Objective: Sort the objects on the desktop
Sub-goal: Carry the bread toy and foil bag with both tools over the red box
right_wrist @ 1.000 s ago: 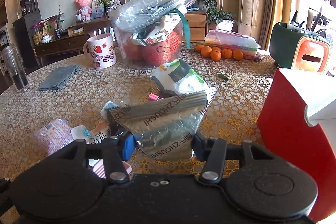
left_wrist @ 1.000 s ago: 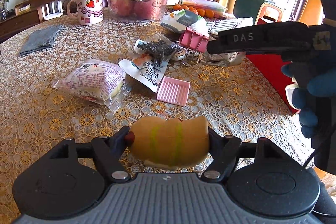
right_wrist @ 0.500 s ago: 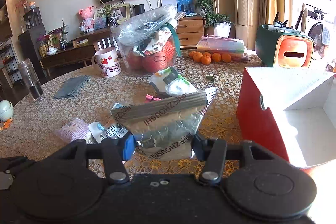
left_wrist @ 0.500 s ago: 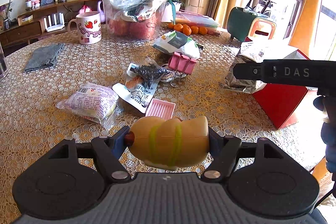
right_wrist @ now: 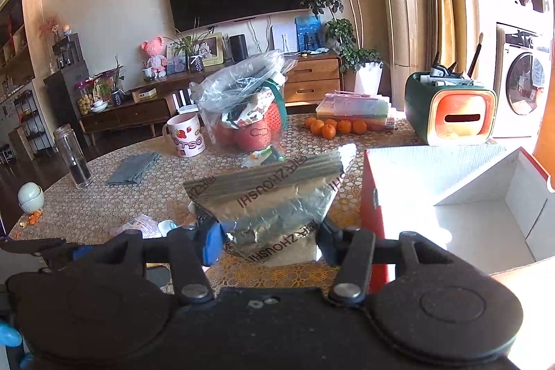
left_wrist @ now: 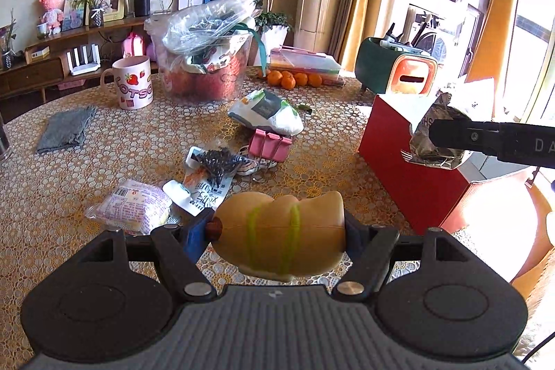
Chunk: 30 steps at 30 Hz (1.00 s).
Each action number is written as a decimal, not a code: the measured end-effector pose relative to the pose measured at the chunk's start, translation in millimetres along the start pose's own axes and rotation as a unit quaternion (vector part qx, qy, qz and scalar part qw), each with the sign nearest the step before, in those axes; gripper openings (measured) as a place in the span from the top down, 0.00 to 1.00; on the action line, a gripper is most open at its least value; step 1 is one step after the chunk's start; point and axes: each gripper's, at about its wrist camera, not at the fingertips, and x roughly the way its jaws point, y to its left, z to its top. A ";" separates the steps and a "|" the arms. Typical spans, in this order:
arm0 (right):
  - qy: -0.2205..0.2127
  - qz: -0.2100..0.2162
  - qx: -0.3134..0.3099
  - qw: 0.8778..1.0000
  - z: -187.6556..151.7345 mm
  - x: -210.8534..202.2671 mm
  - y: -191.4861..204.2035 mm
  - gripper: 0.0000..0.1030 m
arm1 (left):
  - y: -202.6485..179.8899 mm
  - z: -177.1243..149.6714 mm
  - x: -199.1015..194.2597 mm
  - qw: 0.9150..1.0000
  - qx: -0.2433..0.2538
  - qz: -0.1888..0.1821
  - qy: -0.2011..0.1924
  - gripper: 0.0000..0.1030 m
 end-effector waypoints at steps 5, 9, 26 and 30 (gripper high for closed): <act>-0.006 -0.010 0.010 1.000 6.6 -12.8 -22.3 0.49 | -18.1 14.4 -0.4 1.000 0.009 -0.014 -0.008 0.28; -0.011 -0.023 0.011 1.000 9.0 -21.5 -37.5 0.49 | -35.1 25.7 2.1 0.999 0.021 -0.027 -0.015 0.28; -0.009 -0.085 0.036 0.996 8.0 -37.6 -120.9 0.48 | -134.2 56.3 39.2 0.991 0.105 -0.082 -0.015 0.28; -0.002 -0.096 0.038 0.995 7.8 -34.6 -139.2 0.48 | -154.6 61.4 50.7 0.988 0.121 -0.090 -0.014 0.28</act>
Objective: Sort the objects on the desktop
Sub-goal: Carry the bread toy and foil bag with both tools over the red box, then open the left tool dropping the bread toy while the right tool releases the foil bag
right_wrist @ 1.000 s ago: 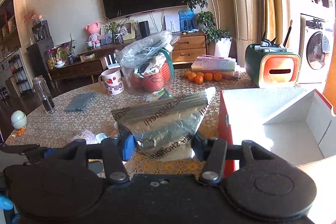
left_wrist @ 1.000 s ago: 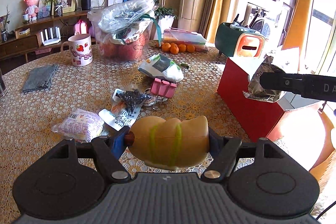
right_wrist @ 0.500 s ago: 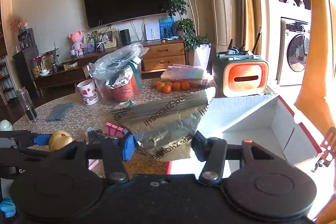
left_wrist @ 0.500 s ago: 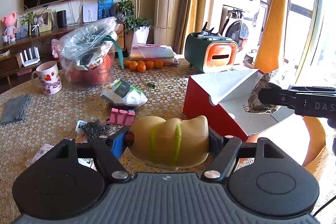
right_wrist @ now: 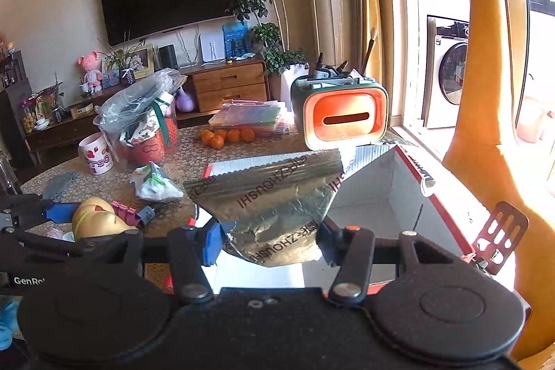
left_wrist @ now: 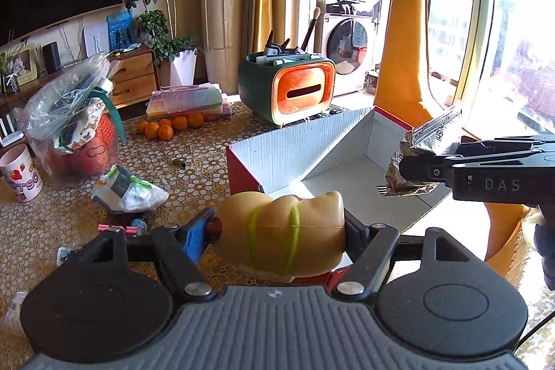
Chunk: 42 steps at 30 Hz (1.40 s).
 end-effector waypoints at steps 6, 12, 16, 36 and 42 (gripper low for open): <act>0.019 -0.009 0.005 1.000 -0.4 14.7 -21.0 0.48 | -22.4 9.8 25.7 0.999 0.036 -0.013 0.011 0.28; 0.034 -0.023 -0.005 0.999 -3.9 28.4 -36.6 0.48 | -37.6 21.4 57.2 0.997 0.070 -0.022 0.030 0.28; 0.048 -0.028 -0.014 0.998 -5.7 38.6 -47.6 0.48 | -45.6 28.4 80.7 0.994 0.093 -0.023 0.048 0.28; 0.175 -0.011 -0.091 0.980 -9.3 107.7 -75.3 0.48 | -61.5 44.5 195.8 0.963 0.097 -0.061 0.244 0.28; 0.211 -0.011 -0.097 0.973 -14.1 122.3 -81.6 0.48 | -66.6 39.1 213.8 0.948 0.105 -0.066 0.292 0.28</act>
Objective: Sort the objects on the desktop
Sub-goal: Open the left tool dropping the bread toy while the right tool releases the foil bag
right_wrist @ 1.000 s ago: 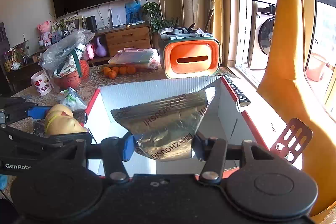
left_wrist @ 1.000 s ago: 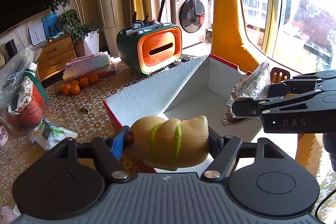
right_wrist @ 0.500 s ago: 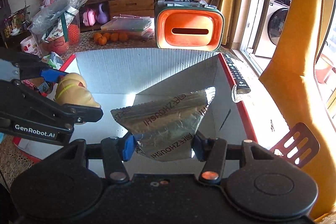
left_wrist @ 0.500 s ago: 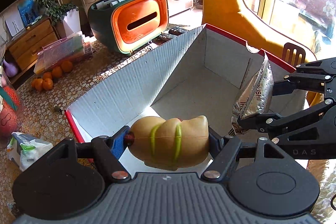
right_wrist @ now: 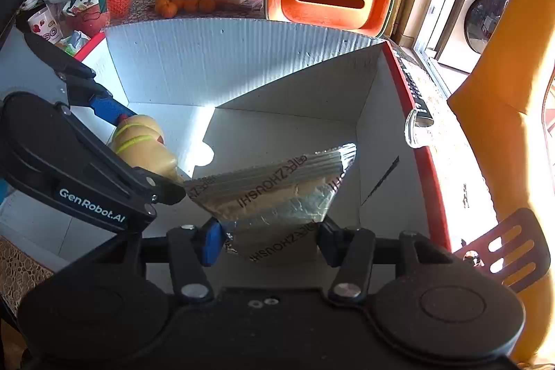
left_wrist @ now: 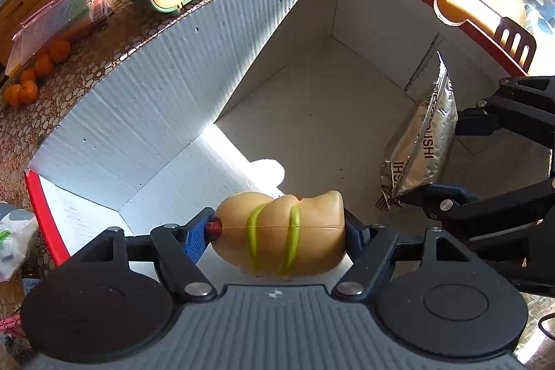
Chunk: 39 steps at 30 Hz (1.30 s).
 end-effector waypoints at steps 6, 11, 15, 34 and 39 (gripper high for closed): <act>0.003 0.007 -0.006 1.000 -0.5 2.6 -0.8 0.47 | -0.6 4.7 13.5 0.999 0.000 -0.003 0.049 0.28; 0.003 0.006 -0.014 1.000 -0.7 0.6 0.1 0.43 | -4.4 3.9 13.9 0.999 0.008 0.005 0.049 0.28; -0.007 0.008 -0.016 1.000 -0.1 -5.3 -0.7 0.37 | -3.6 1.7 7.2 0.999 0.003 0.009 0.031 0.27; -0.055 0.025 -0.004 0.998 -7.8 -60.1 13.1 0.29 | -1.1 -29.5 -72.8 0.997 -0.027 -0.006 -0.077 0.25; -0.072 0.028 0.004 0.997 -8.9 -76.6 24.0 0.28 | 2.3 -46.3 -97.9 0.993 -0.035 0.014 -0.112 0.25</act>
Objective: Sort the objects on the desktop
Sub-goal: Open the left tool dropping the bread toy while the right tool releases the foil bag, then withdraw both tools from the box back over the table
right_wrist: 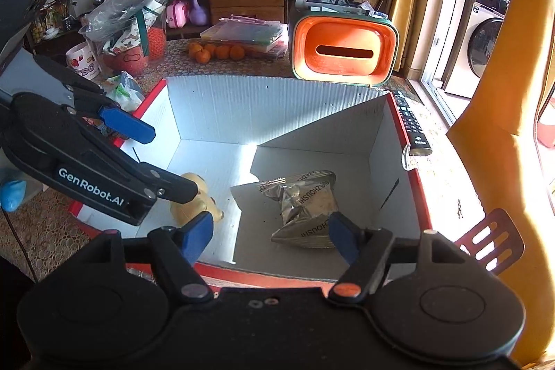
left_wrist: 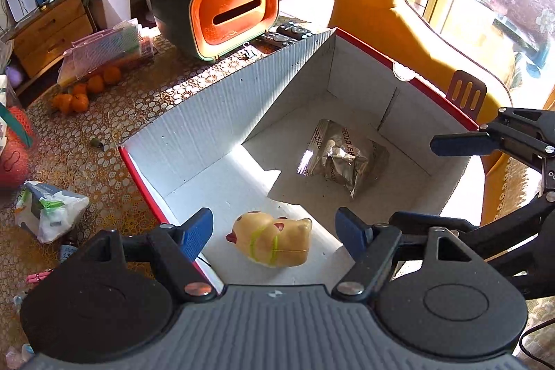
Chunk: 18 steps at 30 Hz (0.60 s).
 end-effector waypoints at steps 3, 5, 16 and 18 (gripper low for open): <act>-0.010 0.004 0.005 1.000 0.1 -9.4 7.7 0.28 | 3.5 -8.6 -16.2 1.000 -0.002 0.002 -0.021 0.25; -0.015 0.006 0.009 1.000 -0.2 -14.0 12.4 0.27 | 6.3 -15.3 -25.7 1.000 -0.004 0.002 -0.031 0.25; -0.053 0.017 0.038 0.998 -4.7 -34.3 44.6 0.21 | 31.5 -59.1 -68.3 0.997 -0.024 0.008 -0.073 0.25; -0.059 0.019 0.039 0.997 -4.5 -36.8 52.9 0.19 | 38.3 -67.7 -76.5 0.996 -0.030 0.010 -0.081 0.20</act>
